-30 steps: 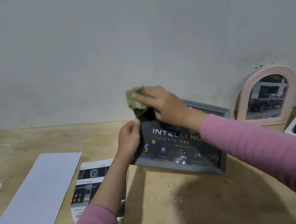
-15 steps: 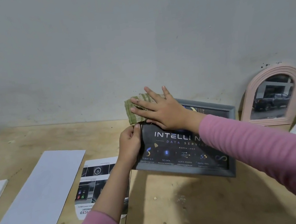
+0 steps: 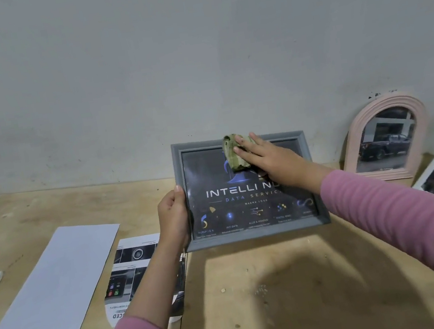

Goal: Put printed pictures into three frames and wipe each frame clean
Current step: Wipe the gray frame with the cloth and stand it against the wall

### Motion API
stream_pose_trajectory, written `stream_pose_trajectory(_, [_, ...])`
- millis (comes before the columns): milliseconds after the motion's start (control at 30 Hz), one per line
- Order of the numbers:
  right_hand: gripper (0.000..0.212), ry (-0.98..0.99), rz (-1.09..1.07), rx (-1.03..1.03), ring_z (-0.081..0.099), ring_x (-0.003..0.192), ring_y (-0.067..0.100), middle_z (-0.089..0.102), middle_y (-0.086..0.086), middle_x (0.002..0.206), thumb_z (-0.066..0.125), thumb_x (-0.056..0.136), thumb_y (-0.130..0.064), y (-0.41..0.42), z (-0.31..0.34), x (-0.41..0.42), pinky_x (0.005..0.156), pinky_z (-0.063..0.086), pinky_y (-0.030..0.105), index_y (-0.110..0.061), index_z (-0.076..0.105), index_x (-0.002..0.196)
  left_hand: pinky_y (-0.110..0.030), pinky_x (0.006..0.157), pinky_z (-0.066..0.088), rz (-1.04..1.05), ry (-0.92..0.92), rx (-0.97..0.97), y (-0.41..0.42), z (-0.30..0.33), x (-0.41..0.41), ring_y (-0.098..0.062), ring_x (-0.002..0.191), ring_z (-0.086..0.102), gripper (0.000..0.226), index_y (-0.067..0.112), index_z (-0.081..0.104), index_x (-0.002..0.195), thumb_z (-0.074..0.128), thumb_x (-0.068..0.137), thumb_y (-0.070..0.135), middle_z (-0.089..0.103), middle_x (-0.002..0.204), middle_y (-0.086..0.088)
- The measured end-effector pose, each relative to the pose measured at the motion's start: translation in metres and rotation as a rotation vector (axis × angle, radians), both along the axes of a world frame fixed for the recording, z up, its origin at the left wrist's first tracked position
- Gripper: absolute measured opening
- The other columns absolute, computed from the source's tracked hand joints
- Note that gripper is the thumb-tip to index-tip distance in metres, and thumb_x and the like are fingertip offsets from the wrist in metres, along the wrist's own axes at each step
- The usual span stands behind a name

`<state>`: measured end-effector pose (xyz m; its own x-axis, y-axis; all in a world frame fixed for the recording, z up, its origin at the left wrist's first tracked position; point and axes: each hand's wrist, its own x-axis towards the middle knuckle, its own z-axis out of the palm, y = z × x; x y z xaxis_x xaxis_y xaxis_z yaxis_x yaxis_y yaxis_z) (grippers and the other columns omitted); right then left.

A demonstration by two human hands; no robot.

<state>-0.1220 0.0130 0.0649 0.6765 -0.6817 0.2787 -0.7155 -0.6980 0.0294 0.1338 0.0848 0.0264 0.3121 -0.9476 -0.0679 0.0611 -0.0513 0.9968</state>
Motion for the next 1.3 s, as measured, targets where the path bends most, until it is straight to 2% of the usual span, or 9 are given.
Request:
stream_pose_trajectory(67, [0.088,-0.047,-0.072,0.113,0.017,0.143,0.038,0.008,0.005,0.157,0.043,0.070,0.025,0.000,0.001,-0.008,0.097,0.046,0.050,-0.012,0.024,0.148,-0.036,0.069,0.034,0.023,-0.011,0.022,0.000,0.000,0.001,-0.023,0.071,0.036,0.055,-0.006,0.043,0.073,0.048,0.088,0.047,0.044,0.078,-0.008])
stream_pose_trajectory(233, [0.073,-0.386,-0.121,0.085,0.025,0.139,0.043,0.041,0.022,0.143,0.049,0.076,0.021,0.010,0.012,0.007,0.096,0.046,0.054,-0.005,0.036,0.143,-0.032,0.062,0.025,-0.012,-0.138,-0.038,0.003,0.004,-0.011,-0.019,0.064,0.027,0.040,0.010,0.036,0.066,0.042,0.098,0.034,0.029,0.066,-0.006])
stream_pose_trajectory(400, [0.091,-0.216,0.053,-0.119,0.016,0.141,0.042,0.027,0.018,0.152,0.053,0.060,0.025,0.024,0.010,0.052,0.104,0.025,0.062,-0.005,0.035,0.143,-0.033,0.060,0.029,-0.126,-0.258,-0.087,0.005,0.004,-0.036,-0.017,0.061,0.034,0.047,0.003,0.040,0.065,0.043,0.091,0.043,0.036,0.063,-0.008])
stream_pose_trajectory(600, [0.093,0.024,0.006,-0.082,-0.010,0.142,0.021,0.000,0.003,0.159,0.053,0.073,0.012,0.027,-0.002,0.043,0.112,0.012,0.056,-0.016,0.009,0.151,-0.032,0.063,0.026,-0.046,-0.135,-0.055,0.011,-0.004,-0.028,-0.020,0.065,0.028,0.047,-0.003,0.037,0.067,0.042,0.100,0.030,0.034,0.068,-0.007])
stream_pose_trajectory(767, [0.060,-0.116,-0.017,0.041,-0.002,0.143,0.022,0.001,-0.003,0.155,0.046,0.096,-0.016,0.025,-0.013,0.027,0.110,0.018,0.059,-0.017,0.019,0.150,-0.031,0.060,0.020,-0.021,-0.135,-0.057,0.014,0.002,-0.024,-0.018,0.063,0.023,0.041,0.016,0.031,0.063,0.043,0.099,0.031,0.024,0.065,-0.004])
stream_pose_trajectory(900, [0.062,-0.288,-0.042,-0.132,0.032,0.136,0.036,0.039,0.013,0.148,0.061,0.082,0.007,0.027,-0.019,0.029,0.098,0.036,0.063,-0.007,0.041,0.139,-0.032,0.063,0.027,-0.050,-0.059,-0.059,0.014,0.002,-0.029,-0.020,0.066,0.030,0.052,-0.002,0.037,0.067,0.046,0.093,0.042,0.038,0.069,-0.006])
stream_pose_trajectory(1000, [0.073,-0.321,-0.053,-0.156,0.041,0.130,0.041,0.046,0.017,0.142,0.064,0.067,0.020,0.025,-0.023,0.030,0.092,0.041,0.063,-0.003,0.047,0.134,-0.034,0.067,0.032,-0.059,-0.034,-0.043,0.013,-0.003,-0.032,-0.020,0.072,0.038,0.062,-0.010,0.043,0.074,0.047,0.085,0.051,0.046,0.078,-0.006])
stream_pose_trajectory(1133, [0.081,-0.271,-0.056,-0.128,0.037,0.131,0.045,0.041,0.021,0.144,0.056,0.060,0.029,0.025,-0.028,0.014,0.096,0.035,0.063,0.001,0.046,0.135,-0.031,0.060,0.026,-0.020,-0.040,-0.029,0.017,-0.001,-0.039,-0.017,0.060,0.028,0.047,0.007,0.033,0.061,0.044,0.098,0.034,0.031,0.062,-0.005])
stream_pose_trajectory(1300, [0.081,-0.181,-0.288,0.069,0.008,0.143,0.042,0.016,0.016,0.156,0.039,0.073,0.025,0.027,-0.029,-0.026,0.109,0.018,0.062,-0.005,0.026,0.146,-0.029,0.058,0.031,0.035,0.001,0.002,0.017,0.004,-0.032,-0.014,0.054,0.030,0.046,0.019,0.032,0.057,0.041,0.102,0.026,0.033,0.053,0.005])
